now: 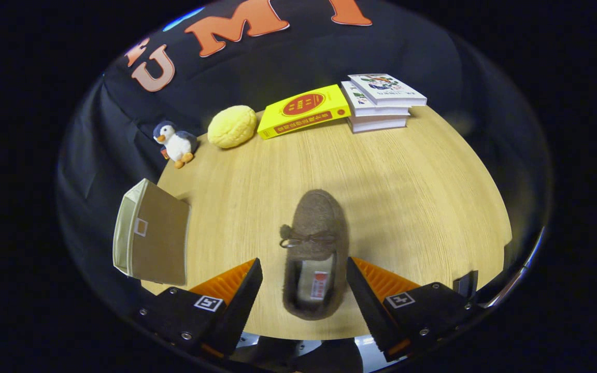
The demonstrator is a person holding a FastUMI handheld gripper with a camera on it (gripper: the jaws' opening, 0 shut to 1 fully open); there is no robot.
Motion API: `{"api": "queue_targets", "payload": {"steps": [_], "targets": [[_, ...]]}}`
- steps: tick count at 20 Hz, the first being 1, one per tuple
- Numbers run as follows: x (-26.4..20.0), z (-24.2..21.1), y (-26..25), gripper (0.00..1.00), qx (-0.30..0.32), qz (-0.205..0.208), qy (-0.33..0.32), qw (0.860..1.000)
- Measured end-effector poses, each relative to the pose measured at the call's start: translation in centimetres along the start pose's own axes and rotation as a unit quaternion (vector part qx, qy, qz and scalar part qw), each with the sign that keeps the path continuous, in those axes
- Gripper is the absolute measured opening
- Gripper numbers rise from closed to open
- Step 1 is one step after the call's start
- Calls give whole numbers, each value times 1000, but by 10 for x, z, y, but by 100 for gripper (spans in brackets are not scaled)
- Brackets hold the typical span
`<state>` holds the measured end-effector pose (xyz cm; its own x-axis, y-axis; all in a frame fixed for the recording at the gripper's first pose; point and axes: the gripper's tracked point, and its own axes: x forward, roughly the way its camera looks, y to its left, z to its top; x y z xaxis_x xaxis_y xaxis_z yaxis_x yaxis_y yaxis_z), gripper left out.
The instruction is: Open the storage box then place both shoes into the box .Put the left shoe in first, then the right shoe, with the right side of both shoes facing outward in a uniform manner.
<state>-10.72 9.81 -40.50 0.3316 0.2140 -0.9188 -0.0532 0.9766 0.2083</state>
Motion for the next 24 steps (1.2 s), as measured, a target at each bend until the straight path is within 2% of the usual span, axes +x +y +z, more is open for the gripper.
{"api": "queue_targets", "payload": {"steps": [5,11,15,19,22,24], "targets": [[41,-17,-36,95,-42,-30,-2,999],[77,-11,-48,82,-61,-29,-15,998],[94,-4,-50,70,-70,-34,-18,997],[100,-4,-41,56,-60,-11,-26,998],[102,-6,-38,32,-48,-1,-23,999],[103,-6,-38,30,-40,3,-16,999]]}}
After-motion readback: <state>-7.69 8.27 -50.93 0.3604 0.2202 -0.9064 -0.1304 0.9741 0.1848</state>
